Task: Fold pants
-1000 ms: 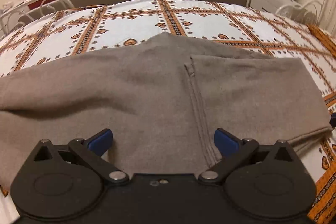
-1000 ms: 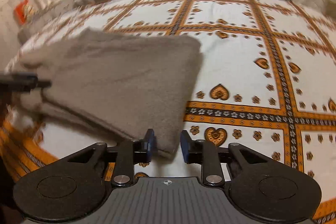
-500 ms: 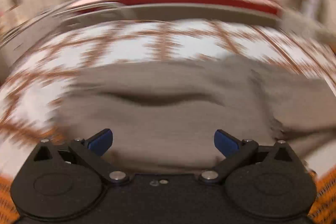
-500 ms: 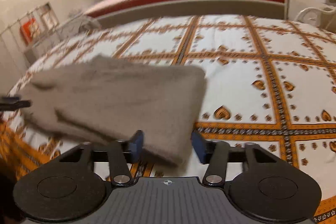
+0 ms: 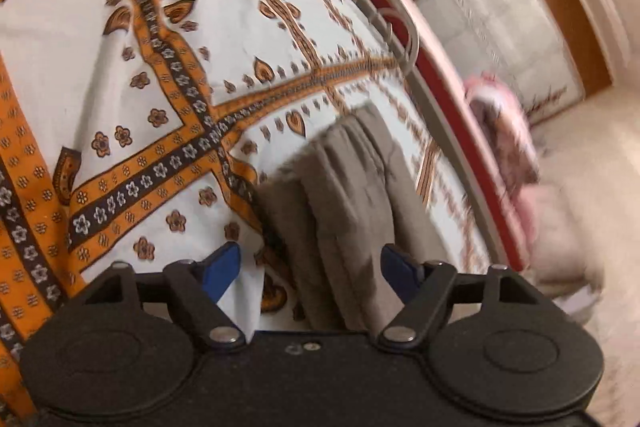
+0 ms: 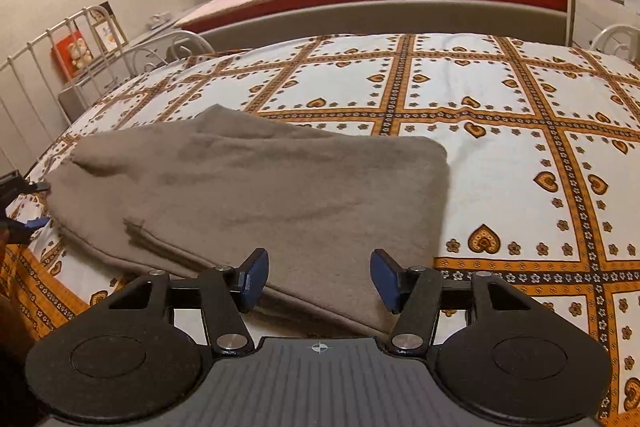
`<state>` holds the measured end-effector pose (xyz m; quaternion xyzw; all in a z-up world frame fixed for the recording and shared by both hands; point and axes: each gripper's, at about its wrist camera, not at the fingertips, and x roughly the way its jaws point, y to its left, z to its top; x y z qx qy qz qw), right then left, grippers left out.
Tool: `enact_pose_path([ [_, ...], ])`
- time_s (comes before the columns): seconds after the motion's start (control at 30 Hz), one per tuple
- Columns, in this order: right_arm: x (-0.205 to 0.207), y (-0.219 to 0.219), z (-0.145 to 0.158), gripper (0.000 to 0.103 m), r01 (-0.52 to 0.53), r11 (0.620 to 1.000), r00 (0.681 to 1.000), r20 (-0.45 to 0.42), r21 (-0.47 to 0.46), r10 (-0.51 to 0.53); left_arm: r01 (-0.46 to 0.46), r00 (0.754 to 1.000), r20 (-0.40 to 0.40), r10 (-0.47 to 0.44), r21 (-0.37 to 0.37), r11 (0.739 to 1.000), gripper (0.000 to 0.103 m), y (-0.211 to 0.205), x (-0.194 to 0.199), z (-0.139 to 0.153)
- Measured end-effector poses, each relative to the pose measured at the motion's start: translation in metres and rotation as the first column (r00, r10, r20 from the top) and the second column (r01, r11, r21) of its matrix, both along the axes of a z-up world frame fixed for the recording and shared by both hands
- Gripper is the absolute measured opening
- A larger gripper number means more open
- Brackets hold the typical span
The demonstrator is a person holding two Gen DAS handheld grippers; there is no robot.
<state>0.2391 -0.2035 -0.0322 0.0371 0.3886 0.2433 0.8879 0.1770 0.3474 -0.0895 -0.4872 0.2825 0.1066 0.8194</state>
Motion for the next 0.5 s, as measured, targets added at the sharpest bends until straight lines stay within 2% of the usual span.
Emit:
enact_pose_path([
  [0.1, 0.004, -0.006, -0.004, 0.057, 0.027, 1.0, 1.0, -0.007, -0.004, -0.027, -0.018, 0.998, 0.067, 0.021, -0.045, 0.999, 0.061, 0.01, 0.003, -0.01],
  [0.27, 0.011, -0.015, -0.009, 0.057, 0.07, 0.997, 0.997, -0.037, 0.018, -0.069, 0.002, 0.988, 0.157, 0.013, -0.099, 0.995, 0.059, 0.02, 0.009, -0.021],
  [0.43, 0.011, -0.01, -0.011, 0.057, 0.057, 0.998, 0.998, -0.036, 0.002, -0.056, 0.047, 0.981, 0.191, -0.034, -0.064, 0.997, 0.058, 0.021, 0.017, -0.026],
  [0.5, 0.012, -0.01, -0.012, 0.057, 0.057, 0.998, 0.998, -0.038, 0.002, -0.057, 0.055, 0.979, 0.2, -0.046, -0.041, 0.998, 0.055, 0.023, 0.022, -0.029],
])
